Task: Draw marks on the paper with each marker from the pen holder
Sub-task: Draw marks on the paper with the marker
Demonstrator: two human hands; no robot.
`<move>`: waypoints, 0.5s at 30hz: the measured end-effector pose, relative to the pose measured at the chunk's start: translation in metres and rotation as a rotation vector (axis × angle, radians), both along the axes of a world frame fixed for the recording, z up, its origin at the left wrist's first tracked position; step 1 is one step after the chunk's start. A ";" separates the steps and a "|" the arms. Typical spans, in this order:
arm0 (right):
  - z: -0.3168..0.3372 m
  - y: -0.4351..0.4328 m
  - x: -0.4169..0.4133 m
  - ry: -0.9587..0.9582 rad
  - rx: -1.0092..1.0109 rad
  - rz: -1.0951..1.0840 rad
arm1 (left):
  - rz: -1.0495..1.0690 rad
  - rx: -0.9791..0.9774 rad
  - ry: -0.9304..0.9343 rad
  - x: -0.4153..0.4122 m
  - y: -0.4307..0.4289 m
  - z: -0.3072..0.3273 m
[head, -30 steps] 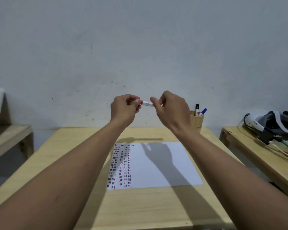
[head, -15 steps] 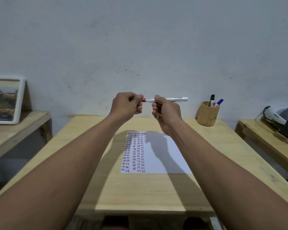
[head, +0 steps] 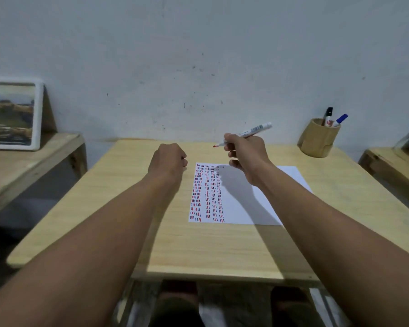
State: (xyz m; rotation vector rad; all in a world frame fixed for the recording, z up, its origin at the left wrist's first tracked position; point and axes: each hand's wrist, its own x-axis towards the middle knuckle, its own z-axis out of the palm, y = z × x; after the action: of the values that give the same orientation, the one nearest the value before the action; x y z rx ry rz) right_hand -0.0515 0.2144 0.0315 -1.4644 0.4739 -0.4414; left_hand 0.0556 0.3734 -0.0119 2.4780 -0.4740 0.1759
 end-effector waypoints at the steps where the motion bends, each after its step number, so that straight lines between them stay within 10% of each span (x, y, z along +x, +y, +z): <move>1: -0.002 -0.001 0.001 0.001 -0.014 0.005 | 0.002 0.013 -0.007 0.001 -0.002 -0.006; 15: -0.017 -0.011 0.011 0.008 -0.177 -0.045 | -0.001 0.152 -0.047 -0.034 0.004 -0.021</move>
State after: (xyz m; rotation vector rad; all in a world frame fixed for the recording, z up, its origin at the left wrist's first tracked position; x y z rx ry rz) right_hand -0.0407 0.2034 0.0143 -1.6287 0.4848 -0.5235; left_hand 0.0216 0.3779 -0.0328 2.6267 -0.5263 0.2053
